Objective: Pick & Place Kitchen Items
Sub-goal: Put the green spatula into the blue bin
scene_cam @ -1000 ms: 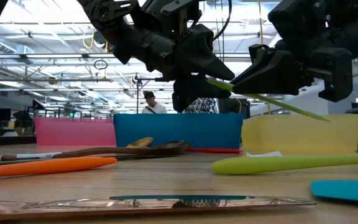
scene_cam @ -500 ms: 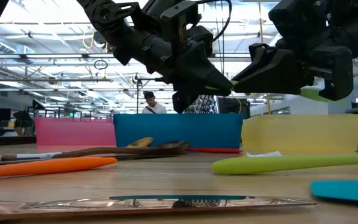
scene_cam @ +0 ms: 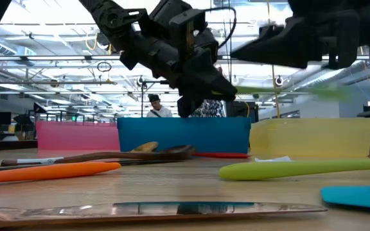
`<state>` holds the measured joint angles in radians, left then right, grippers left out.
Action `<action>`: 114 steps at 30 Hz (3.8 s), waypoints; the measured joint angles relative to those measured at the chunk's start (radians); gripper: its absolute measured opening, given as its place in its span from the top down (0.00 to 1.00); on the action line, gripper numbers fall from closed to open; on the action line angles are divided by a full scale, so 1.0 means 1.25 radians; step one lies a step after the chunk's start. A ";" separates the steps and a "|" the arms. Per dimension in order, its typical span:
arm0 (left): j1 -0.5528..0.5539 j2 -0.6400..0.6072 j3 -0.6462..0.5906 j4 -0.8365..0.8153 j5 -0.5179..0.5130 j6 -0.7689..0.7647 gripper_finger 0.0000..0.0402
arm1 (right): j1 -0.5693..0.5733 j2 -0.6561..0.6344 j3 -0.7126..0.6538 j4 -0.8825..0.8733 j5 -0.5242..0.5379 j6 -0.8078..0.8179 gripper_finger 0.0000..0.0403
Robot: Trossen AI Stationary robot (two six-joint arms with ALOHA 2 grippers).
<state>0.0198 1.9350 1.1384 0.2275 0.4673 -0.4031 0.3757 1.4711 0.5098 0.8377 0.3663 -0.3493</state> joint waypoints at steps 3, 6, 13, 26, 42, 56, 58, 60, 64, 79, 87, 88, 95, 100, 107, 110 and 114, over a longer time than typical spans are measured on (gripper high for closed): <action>0.011 0.000 0.000 -0.008 0.001 0.000 0.92 | 0.006 -0.028 -0.002 -0.001 0.001 -0.039 0.60; 0.022 -0.006 -0.001 -0.028 0.007 0.005 0.92 | 0.012 -0.073 -0.002 0.009 0.001 -0.081 0.59; 0.044 -0.079 -0.001 -0.092 -0.019 0.067 0.92 | 0.012 -0.150 -0.002 -0.017 0.003 -0.087 0.59; 0.102 -0.296 0.000 -0.379 -0.147 0.201 0.92 | 0.012 -0.172 -0.003 -0.038 0.000 -0.087 0.60; 0.238 -0.330 -0.001 -0.683 -0.174 0.216 0.91 | 0.012 -0.171 -0.003 -0.051 0.003 -0.089 0.60; 0.266 -0.202 -0.001 -0.673 -0.028 0.232 0.91 | 0.012 -0.171 -0.003 -0.054 0.000 -0.087 0.60; 0.266 -0.186 -0.001 -0.658 -0.023 0.233 0.91 | 0.012 -0.171 -0.003 -0.057 0.000 -0.087 0.60; 0.266 -0.169 -0.001 -0.646 -0.020 0.236 0.91 | 0.012 -0.171 -0.003 -0.058 0.000 -0.087 0.60; 0.267 -0.147 -0.001 -0.622 -0.017 0.248 0.91 | 0.012 -0.171 -0.003 -0.057 0.000 -0.087 0.60; 0.269 -0.121 -0.001 -0.599 -0.154 0.385 0.91 | 0.012 -0.171 -0.003 -0.067 -0.001 -0.087 0.60; 0.261 -0.122 -0.001 -0.596 -0.249 0.525 0.91 | 0.012 -0.171 -0.003 -0.069 -0.001 -0.086 0.60; 0.260 -0.122 -0.001 -0.596 -0.269 0.544 0.91 | 0.012 -0.171 -0.003 -0.069 -0.001 -0.086 0.60; 0.255 -0.122 -0.001 -0.585 -0.319 0.594 0.87 | 0.012 -0.171 -0.003 -0.069 -0.001 -0.086 0.60; 0.255 -0.122 -0.001 -0.567 -0.309 0.594 0.84 | 0.011 -0.171 -0.003 -0.069 -0.001 -0.086 0.60; 0.256 -0.092 -0.001 -0.546 -0.305 0.593 0.84 | 0.012 -0.171 -0.003 -0.070 -0.003 -0.086 0.60; 0.256 -0.068 -0.001 -0.547 -0.306 0.593 0.83 | 0.012 -0.171 -0.003 -0.070 -0.004 -0.063 0.60; 0.255 -0.050 -0.001 -0.552 -0.312 0.592 0.83 | 0.012 -0.171 -0.003 -0.076 -0.003 -0.045 0.60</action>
<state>0.3382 1.8726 1.1374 -0.4624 0.0772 0.3369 0.3901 1.2572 0.5056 0.7431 0.3625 -0.4056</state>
